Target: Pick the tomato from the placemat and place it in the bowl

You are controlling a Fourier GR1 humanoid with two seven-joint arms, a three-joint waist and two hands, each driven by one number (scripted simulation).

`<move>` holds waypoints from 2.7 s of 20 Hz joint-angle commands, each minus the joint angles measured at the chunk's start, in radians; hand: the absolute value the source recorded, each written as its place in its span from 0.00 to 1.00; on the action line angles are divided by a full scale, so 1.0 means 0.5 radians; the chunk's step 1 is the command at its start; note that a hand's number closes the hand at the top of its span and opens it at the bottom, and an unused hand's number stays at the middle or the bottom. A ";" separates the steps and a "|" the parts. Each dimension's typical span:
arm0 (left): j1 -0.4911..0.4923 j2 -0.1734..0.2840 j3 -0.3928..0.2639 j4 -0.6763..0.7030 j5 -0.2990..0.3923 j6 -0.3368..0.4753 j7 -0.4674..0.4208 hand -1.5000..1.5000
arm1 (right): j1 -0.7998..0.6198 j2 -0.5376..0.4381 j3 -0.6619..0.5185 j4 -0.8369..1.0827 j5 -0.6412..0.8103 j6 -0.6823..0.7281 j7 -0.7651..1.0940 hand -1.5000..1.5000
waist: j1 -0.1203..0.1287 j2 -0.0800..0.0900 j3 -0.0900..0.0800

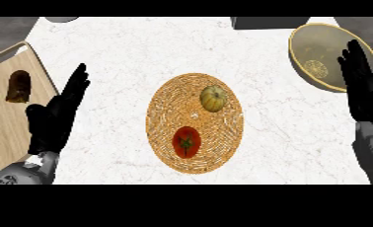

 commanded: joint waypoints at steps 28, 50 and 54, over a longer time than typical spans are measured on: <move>-0.388 -0.107 0.121 0.175 -0.227 0.077 0.001 0.50 | -1.100 -0.062 1.106 0.065 1.010 1.444 -1.289 0.00 | 0.074 0.082 -0.014; -0.147 -0.166 0.336 0.083 -0.341 -0.095 -0.085 0.50 | -0.943 0.372 1.542 -0.134 1.927 1.657 -0.608 0.00 | 0.072 0.076 -0.014; -0.107 -0.206 0.349 0.045 -0.395 -0.163 -0.102 0.50 | -0.851 0.503 1.549 0.048 2.110 1.518 -0.728 0.00 | 0.073 0.079 -0.014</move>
